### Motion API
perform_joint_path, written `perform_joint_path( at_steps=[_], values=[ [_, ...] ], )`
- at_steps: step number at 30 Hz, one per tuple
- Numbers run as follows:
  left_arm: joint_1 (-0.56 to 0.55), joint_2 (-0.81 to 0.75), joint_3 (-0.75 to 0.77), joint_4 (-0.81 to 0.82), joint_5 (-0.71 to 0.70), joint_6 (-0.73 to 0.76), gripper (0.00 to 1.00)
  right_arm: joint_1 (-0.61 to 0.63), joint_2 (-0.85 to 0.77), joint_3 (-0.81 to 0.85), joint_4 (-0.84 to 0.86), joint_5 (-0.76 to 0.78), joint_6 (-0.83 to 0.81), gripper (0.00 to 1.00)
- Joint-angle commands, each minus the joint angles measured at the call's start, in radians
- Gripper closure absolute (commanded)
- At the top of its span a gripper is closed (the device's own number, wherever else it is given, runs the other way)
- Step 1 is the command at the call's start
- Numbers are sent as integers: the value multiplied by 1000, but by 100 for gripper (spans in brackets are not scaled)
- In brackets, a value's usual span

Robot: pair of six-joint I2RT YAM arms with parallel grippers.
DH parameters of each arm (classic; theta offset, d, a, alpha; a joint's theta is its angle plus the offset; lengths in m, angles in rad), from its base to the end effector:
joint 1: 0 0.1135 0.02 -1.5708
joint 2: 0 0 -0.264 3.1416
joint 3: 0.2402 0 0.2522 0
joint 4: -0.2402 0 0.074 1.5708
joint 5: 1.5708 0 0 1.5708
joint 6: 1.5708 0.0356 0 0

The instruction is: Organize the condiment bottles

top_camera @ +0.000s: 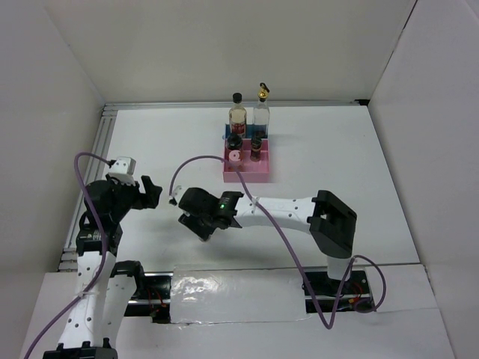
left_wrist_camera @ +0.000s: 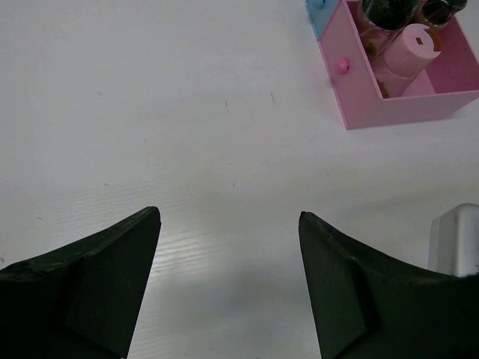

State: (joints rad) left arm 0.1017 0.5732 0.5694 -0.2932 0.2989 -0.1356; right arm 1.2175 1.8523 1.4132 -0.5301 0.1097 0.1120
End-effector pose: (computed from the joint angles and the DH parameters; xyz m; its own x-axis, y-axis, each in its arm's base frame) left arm 0.1470 0.0045 0.2841 -0.3132 -0.1618 -0.9358 0.1421 0.9663 -0.2146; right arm 0.1429 0.3763 0.2271 -0.3853 -0.7237 -0.5725 -0.8736 0.4860 -0.0264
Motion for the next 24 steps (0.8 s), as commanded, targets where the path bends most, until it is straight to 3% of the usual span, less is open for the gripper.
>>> perform_joint_path(
  at_steps=[1,4,9,12,15,20,24],
  values=[
    [4,-18,1,19,-6,7,13,8,-37,3,70,27,18,73],
    [4,-21,-8,29,-9,44,13,7,-102,4,67,51,31,91],
    [4,-18,-17,37,-12,48,13,-77,-195,101,-14,175,128,93],
    [4,-15,-19,40,-6,48,13,-218,-241,167,-114,251,227,100],
    [4,-13,-19,49,-9,57,13,-329,-269,202,-221,332,258,100],
    [4,-6,-22,55,-9,74,13,-533,-268,178,-231,265,244,100],
    [3,2,-25,68,0,74,13,-584,-199,178,-189,234,207,100]
  ],
)
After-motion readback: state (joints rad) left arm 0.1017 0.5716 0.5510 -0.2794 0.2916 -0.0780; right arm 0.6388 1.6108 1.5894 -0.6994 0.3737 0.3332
